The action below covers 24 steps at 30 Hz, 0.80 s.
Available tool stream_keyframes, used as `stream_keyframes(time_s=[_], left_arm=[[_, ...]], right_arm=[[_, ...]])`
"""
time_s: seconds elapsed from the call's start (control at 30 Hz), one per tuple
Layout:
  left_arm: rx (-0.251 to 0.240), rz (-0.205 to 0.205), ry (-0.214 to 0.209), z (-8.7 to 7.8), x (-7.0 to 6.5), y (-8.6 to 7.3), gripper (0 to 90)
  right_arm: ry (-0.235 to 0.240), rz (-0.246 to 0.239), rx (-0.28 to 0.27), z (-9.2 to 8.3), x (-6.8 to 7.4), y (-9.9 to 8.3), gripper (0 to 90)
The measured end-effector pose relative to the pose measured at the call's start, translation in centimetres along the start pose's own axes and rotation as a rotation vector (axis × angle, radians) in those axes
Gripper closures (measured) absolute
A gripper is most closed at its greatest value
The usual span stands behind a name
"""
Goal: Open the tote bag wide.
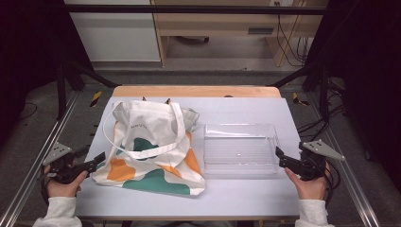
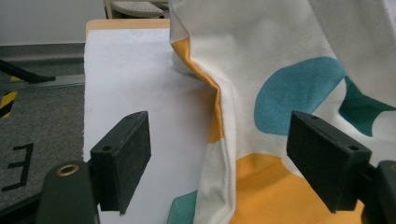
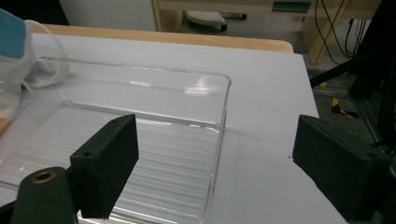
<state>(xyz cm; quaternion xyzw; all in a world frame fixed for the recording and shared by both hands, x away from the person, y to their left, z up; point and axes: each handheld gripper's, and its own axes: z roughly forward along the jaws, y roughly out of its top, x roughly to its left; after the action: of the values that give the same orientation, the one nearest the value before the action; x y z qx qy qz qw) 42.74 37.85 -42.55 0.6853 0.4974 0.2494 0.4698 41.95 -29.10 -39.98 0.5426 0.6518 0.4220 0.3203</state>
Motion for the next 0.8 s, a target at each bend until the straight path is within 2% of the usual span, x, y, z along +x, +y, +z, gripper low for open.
stream_keyframes(time_s=[0.4, 0.5, 0.63, 0.7, 0.8], left_arm=[[-0.032, 0.013, -0.010, -0.4, -0.3, 1.3, 21.4], [-0.051, 0.012, -0.022, -0.8, -0.5, 1.8, 22.0], [-0.059, 0.014, -0.025, -1.0, -0.7, 2.1, 22.3], [-0.063, 0.009, -0.027, -1.2, -0.8, 2.3, 22.7], [-0.074, 0.005, -0.029, -1.6, -0.9, 2.6, 23.4]], right_arm=[[0.046, -0.028, -0.014, 0.1, 2.4, 1.0, 16.7], [0.087, -0.040, -0.017, 0.3, 3.8, 1.4, 18.2], [0.109, -0.050, -0.019, 0.4, 4.7, 1.7, 19.3], [0.135, -0.054, -0.023, 0.6, 5.8, 2.2, 20.5], [0.161, -0.060, -0.027, 0.7, 6.7, 2.5, 20.6]])
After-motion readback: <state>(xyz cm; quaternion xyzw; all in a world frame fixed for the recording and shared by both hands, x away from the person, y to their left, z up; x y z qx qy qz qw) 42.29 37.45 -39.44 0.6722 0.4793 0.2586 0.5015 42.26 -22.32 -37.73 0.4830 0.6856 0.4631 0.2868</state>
